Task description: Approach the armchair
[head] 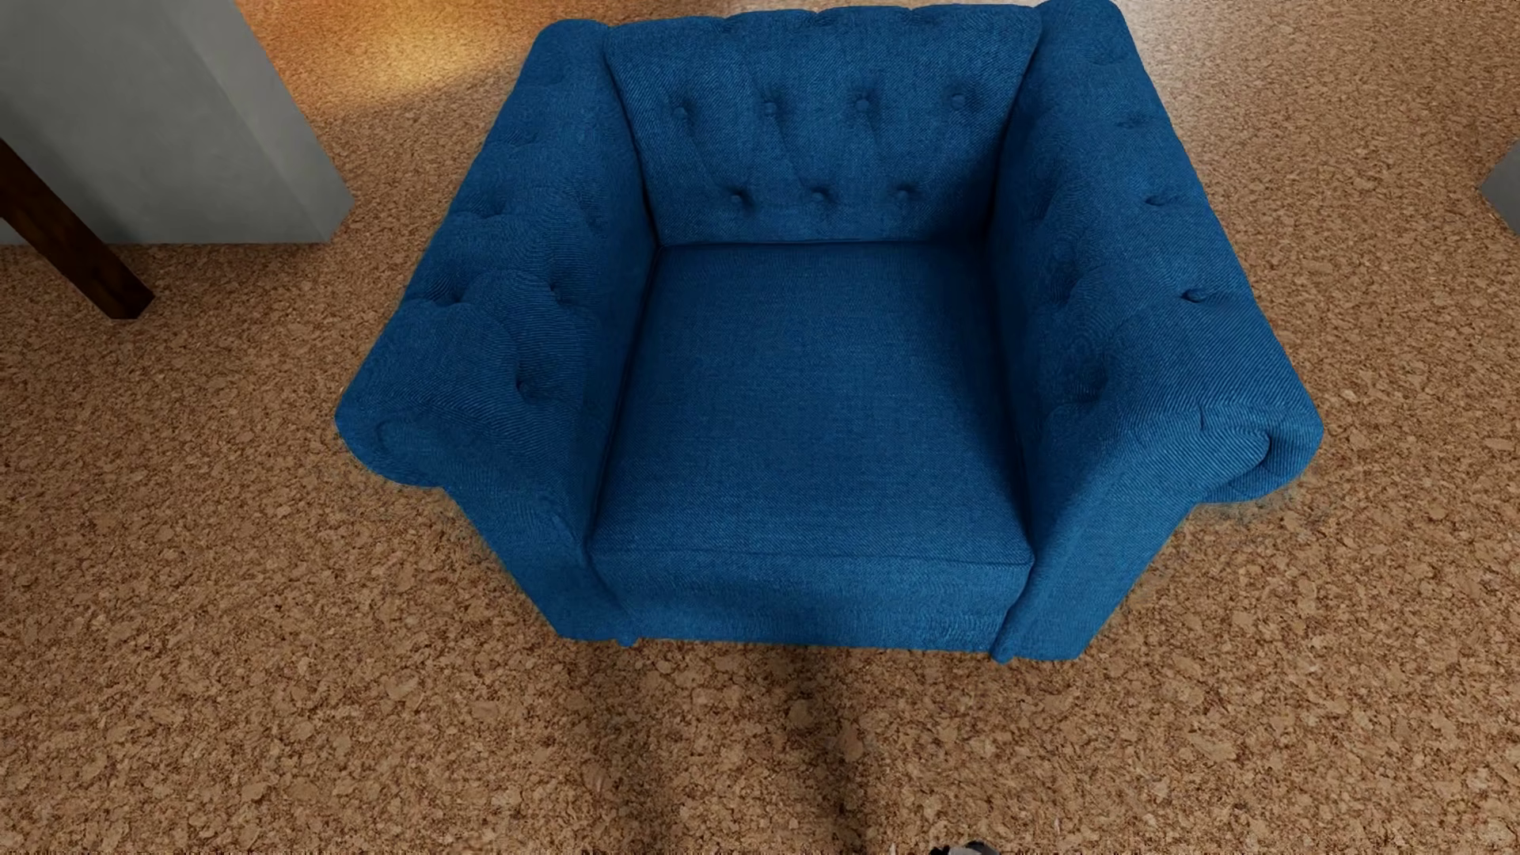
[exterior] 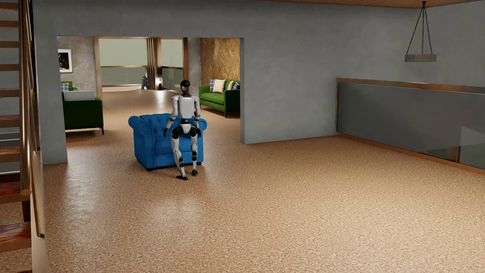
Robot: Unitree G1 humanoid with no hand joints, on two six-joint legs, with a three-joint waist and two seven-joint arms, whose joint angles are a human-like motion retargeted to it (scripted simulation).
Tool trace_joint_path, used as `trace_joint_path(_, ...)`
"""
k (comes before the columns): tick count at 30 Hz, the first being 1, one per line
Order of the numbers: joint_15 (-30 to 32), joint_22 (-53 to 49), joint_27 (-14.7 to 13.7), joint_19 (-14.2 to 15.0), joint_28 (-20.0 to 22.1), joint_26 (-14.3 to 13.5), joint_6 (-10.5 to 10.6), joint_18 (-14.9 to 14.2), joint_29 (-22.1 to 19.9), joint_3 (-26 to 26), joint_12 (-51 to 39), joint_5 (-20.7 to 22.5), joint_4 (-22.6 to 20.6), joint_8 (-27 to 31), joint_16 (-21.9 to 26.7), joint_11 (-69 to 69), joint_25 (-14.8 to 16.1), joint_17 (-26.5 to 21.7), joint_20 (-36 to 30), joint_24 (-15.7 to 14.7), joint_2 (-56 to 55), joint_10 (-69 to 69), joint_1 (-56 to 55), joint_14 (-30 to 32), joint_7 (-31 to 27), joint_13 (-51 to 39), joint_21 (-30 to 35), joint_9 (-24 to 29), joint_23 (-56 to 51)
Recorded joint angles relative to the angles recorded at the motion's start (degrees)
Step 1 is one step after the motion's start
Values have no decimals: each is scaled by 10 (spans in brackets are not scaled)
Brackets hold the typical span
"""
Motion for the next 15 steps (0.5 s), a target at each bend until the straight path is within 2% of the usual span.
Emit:
trace_joint_path(2, -9, 39, -6, -13, -9, 13, -12, 5, 32, -1, 4, -30, -8, -63, 7, -21, -15, -9, -2, 7, 20, 1, -5, 4, 0, 47, 24, -1, 12)
trace_joint_path(5, -75, 78, -16, -19, -35, 24, -26, 1, 87, -10, 21, -4, -9, -115, 16, -133, -18, -13, -5, 24, 95, -8, -1, 13, -10, 111, 32, -6, 6)
trace_joint_path(7, -66, 81, -14, -32, -32, 22, -33, -4, 87, -15, 35, 13, -3, -124, 13, -168, -28, -6, 13, 18, 113, -8, 0, 14, -16, 128, 38, -6, 3)
trace_joint_path(10, -49, 87, -14, -29, -15, 30, -42, -8, 115, -18, 37, 7, 2, -118, -10, -138, -65, -13, 49, 1, 104, 6, 1, 7, -18, 119, 90, 0, -4)
trace_joint_path(12, -48, 100, -16, -27, -19, 34, -52, -10, 119, -16, 16, -1, 3, -125, -15, -125, -66, -13, 53, 2, 107, 21, -1, 3, -28, 104, 99, 6, -23)
trace_joint_path(13, -51, 106, -19, -28, -23, 41, -56, -16, 112, -14, 3, -1, 5, -134, -15, -129, -65, -13, 52, 5, 116, 26, -3, -3, -33, 94, 102, 8, -34)
trace_joint_path(15, -57, 107, -19, -33, -24, 35, -63, -32, 104, -9, -21, 5, 9, -151, -17, -150, -72, -18, 49, 10, 137, 26, 2, -13, -38, 64, 119, 9, -53)
